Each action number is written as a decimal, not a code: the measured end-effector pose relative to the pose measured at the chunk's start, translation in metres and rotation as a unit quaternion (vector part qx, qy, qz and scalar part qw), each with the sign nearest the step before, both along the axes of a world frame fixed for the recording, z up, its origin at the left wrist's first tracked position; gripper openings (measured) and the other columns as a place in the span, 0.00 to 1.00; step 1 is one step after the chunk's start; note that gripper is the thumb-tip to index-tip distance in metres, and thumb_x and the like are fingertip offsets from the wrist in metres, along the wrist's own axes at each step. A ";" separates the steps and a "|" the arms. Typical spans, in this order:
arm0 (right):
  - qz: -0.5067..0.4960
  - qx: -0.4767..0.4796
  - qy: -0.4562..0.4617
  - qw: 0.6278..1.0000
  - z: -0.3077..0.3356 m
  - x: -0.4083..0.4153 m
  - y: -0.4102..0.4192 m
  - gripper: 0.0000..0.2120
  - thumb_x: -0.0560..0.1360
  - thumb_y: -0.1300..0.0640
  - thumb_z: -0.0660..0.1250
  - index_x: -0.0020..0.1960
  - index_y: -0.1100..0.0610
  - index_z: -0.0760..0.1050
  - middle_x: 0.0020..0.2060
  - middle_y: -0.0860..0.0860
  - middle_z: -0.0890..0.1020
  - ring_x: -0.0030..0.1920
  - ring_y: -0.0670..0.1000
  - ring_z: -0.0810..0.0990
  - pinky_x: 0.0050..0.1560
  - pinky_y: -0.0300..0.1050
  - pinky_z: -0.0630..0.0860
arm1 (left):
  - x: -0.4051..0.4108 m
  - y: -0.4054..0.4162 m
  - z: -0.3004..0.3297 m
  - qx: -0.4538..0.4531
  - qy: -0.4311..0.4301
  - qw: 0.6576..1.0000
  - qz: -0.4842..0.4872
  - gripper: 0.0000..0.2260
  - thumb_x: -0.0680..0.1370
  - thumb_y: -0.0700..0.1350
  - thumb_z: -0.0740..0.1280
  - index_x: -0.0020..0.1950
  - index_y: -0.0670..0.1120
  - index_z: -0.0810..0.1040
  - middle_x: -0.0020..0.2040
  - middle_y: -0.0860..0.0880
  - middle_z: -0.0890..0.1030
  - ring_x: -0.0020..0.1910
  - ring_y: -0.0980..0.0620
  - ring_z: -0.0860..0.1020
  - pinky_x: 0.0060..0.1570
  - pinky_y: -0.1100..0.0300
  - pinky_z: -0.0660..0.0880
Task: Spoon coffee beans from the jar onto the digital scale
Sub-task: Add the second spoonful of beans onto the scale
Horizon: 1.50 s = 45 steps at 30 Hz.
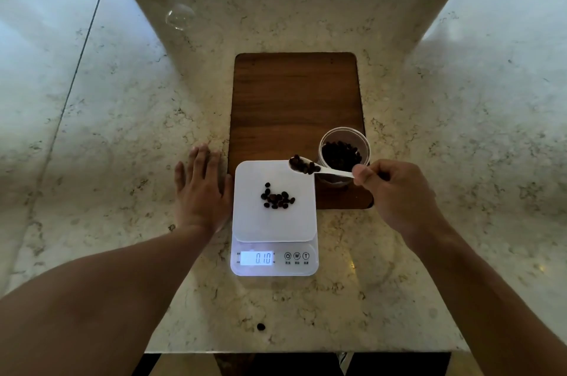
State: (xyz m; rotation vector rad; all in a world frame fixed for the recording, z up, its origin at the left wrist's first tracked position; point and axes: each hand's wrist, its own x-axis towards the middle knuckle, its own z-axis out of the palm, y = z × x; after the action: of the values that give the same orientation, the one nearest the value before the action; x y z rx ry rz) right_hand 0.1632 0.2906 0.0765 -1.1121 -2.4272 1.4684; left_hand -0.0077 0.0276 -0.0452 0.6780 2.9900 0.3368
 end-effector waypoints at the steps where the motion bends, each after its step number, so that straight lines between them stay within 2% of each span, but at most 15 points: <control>1: 0.001 -0.005 -0.001 1.000 -0.003 0.000 -0.004 0.13 0.77 0.48 0.68 0.36 0.51 0.81 0.30 0.53 0.81 0.30 0.49 0.75 0.31 0.40 0.69 | 0.000 0.000 0.000 0.001 0.000 1.000 0.000 0.29 0.80 0.58 0.48 0.78 0.46 0.60 0.80 0.44 0.57 0.80 0.48 0.48 0.77 0.46 0.43; 3: 0.001 -0.012 -0.004 1.000 -0.009 0.001 -0.011 0.13 0.77 0.48 0.68 0.35 0.50 0.81 0.28 0.51 0.80 0.28 0.46 0.73 0.31 0.42 0.68 | 0.000 0.000 -0.001 0.004 0.003 1.000 -0.002 0.28 0.80 0.58 0.48 0.78 0.47 0.60 0.80 0.44 0.57 0.80 0.48 0.48 0.77 0.46 0.43; 6: -0.009 -0.017 -0.018 1.000 -0.018 0.002 -0.020 0.13 0.77 0.49 0.69 0.35 0.51 0.81 0.23 0.43 0.77 0.23 0.40 0.71 0.28 0.38 0.64 | -0.001 -0.001 -0.003 0.001 0.004 1.000 -0.002 0.28 0.80 0.58 0.48 0.77 0.47 0.60 0.80 0.44 0.57 0.80 0.48 0.48 0.76 0.46 0.43; 10: -0.014 -0.020 -0.015 1.000 -0.030 0.004 -0.029 0.13 0.77 0.50 0.69 0.35 0.52 0.81 0.23 0.46 0.74 0.23 0.41 0.70 0.23 0.32 0.63 | -0.002 -0.001 -0.006 -0.006 0.003 1.000 0.001 0.28 0.80 0.58 0.48 0.77 0.47 0.59 0.80 0.45 0.56 0.80 0.47 0.49 0.76 0.46 0.42; 15: -0.034 -0.017 -0.008 0.999 -0.038 0.004 -0.037 0.13 0.77 0.51 0.69 0.34 0.52 0.79 0.23 0.39 0.76 0.24 0.40 0.71 0.25 0.30 0.67 | -0.001 -0.001 -0.005 0.004 0.007 1.000 0.002 0.28 0.80 0.57 0.49 0.77 0.46 0.61 0.80 0.44 0.58 0.80 0.46 0.51 0.76 0.46 0.43; 20: -0.042 0.019 0.014 0.999 -0.039 0.002 -0.043 0.11 0.77 0.51 0.69 0.37 0.55 0.80 0.26 0.45 0.77 0.28 0.39 0.73 0.28 0.28 0.67 | 0.000 0.000 -0.003 0.007 0.007 1.000 0.002 0.28 0.80 0.57 0.49 0.77 0.47 0.61 0.80 0.44 0.58 0.80 0.46 0.51 0.76 0.45 0.45; 25: -0.039 0.038 0.023 0.998 -0.039 0.001 -0.049 0.10 0.76 0.50 0.69 0.41 0.55 0.81 0.30 0.45 0.81 0.35 0.44 0.77 0.30 0.33 0.68 | -0.001 0.000 -0.003 0.003 0.006 1.000 0.000 0.28 0.80 0.57 0.49 0.77 0.47 0.60 0.80 0.44 0.57 0.80 0.47 0.50 0.76 0.44 0.45; 32: -0.030 0.051 0.023 0.998 -0.041 0.003 -0.052 0.10 0.77 0.51 0.68 0.40 0.54 0.80 0.28 0.44 0.78 0.32 0.40 0.75 0.30 0.29 0.68 | -0.001 -0.001 -0.003 0.000 0.004 1.000 0.000 0.28 0.80 0.57 0.49 0.78 0.47 0.60 0.80 0.44 0.57 0.80 0.47 0.49 0.76 0.45 0.43; 39: -0.014 0.082 0.036 0.996 -0.042 0.006 -0.052 0.10 0.77 0.51 0.68 0.39 0.53 0.79 0.27 0.44 0.77 0.33 0.43 0.75 0.29 0.35 0.64 | 0.001 0.001 0.001 0.002 -0.002 1.000 0.000 0.28 0.80 0.56 0.49 0.78 0.46 0.60 0.80 0.44 0.56 0.80 0.48 0.49 0.76 0.45 0.44; 42: -0.001 0.105 0.054 0.993 -0.041 0.006 -0.053 0.10 0.77 0.52 0.69 0.39 0.55 0.78 0.26 0.43 0.76 0.30 0.44 0.74 0.29 0.32 0.62 | 0.001 0.001 0.003 0.000 -0.003 1.000 0.000 0.28 0.80 0.56 0.50 0.78 0.46 0.60 0.80 0.44 0.56 0.80 0.48 0.48 0.76 0.45 0.44; 45: 0.008 0.128 0.072 0.989 -0.039 0.007 -0.053 0.11 0.77 0.52 0.68 0.39 0.56 0.78 0.28 0.43 0.75 0.31 0.44 0.74 0.29 0.31 0.63 | 0.001 0.001 0.003 0.000 -0.003 1.000 -0.001 0.28 0.80 0.56 0.50 0.78 0.46 0.60 0.80 0.44 0.56 0.80 0.47 0.48 0.76 0.45 0.44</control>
State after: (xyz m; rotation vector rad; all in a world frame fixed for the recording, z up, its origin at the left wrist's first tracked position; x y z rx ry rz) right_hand 0.1701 0.2372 0.0373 -0.9011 -2.4409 1.1546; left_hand -0.0066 0.0286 -0.0420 0.6777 2.9830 0.3386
